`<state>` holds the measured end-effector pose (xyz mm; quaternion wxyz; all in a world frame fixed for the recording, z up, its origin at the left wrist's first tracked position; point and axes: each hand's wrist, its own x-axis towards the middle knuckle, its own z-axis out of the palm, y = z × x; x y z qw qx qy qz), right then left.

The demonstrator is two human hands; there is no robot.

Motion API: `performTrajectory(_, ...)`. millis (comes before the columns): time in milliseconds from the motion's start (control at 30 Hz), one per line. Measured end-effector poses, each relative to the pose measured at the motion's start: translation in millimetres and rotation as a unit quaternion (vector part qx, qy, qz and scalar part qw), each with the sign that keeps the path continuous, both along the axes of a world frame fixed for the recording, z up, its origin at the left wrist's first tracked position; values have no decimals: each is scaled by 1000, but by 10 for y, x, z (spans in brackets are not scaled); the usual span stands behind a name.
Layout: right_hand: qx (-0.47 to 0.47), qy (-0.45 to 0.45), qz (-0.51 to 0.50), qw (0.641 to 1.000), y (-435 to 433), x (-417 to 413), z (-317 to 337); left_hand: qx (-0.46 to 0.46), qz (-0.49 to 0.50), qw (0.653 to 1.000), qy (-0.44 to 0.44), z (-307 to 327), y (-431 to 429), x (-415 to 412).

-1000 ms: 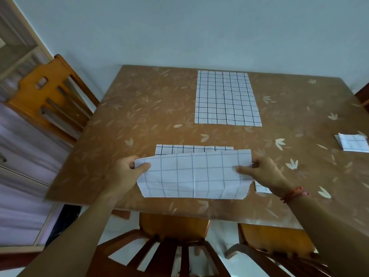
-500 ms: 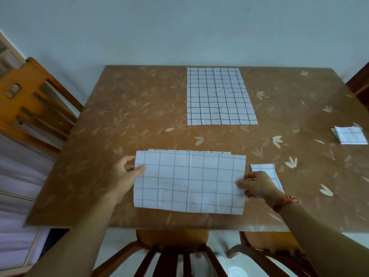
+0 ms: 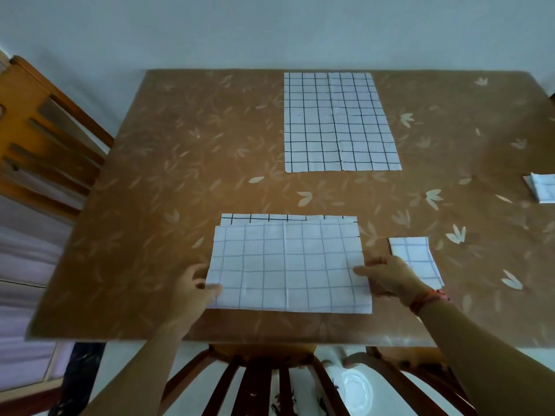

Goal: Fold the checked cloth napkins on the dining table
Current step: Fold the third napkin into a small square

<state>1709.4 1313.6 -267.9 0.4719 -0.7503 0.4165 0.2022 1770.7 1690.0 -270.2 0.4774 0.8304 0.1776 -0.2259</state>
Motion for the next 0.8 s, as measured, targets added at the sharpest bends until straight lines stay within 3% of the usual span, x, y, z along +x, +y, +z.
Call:
performTrajectory(167, -4, 71, 47, 996, -10, -297, -77, -6, -8, 1000, -4, -13, 65, -35)
performTrajectory(367, -45, 51, 32, 997, -9, -317, -102, 4, -18, 998, -56, -12, -20, -55)
performTrajectory(500, -92, 27, 46, 994, -3, -318, -50, 72, -54, 986, -142, -26, -106, -44)
performTrajectory(633, -212, -35, 113, 970, 87, -361, 40, 165, -178, 932, -268, -34, -163, -153)
performTrajectory(800, -243, -137, 192, 941, 398, -453, -15, 183, -401, 828, -347, -196, -476, -701)
